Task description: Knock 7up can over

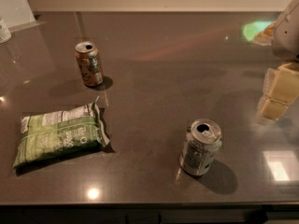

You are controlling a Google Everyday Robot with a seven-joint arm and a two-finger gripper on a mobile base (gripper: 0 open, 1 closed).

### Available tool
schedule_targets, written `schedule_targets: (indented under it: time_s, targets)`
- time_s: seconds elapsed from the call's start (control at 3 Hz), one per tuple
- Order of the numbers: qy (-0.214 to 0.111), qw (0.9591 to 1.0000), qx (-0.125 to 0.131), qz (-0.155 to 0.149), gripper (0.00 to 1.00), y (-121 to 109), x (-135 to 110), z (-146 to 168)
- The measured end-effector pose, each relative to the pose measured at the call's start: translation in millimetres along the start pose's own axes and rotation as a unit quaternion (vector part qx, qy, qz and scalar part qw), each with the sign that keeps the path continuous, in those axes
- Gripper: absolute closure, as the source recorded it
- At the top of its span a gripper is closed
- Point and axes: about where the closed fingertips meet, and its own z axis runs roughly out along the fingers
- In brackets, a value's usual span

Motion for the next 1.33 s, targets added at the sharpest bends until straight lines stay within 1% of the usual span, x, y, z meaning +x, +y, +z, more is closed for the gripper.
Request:
schedule_targets:
  time_s: [0.33,0.67,1.0,1.33]
  targets:
    - [0.000,1.0000,0.000,0.000,0.00,0,0,0]
    - [-0.012,0.9999,-0.006,0.000,0.00,0,0,-2]
    - [-0.049,0.9976,-0.045,-0.020,0.00,16,1,7]
    - [-0.099,0.9888,-0.099,-0.051,0.00,44,-6,22]
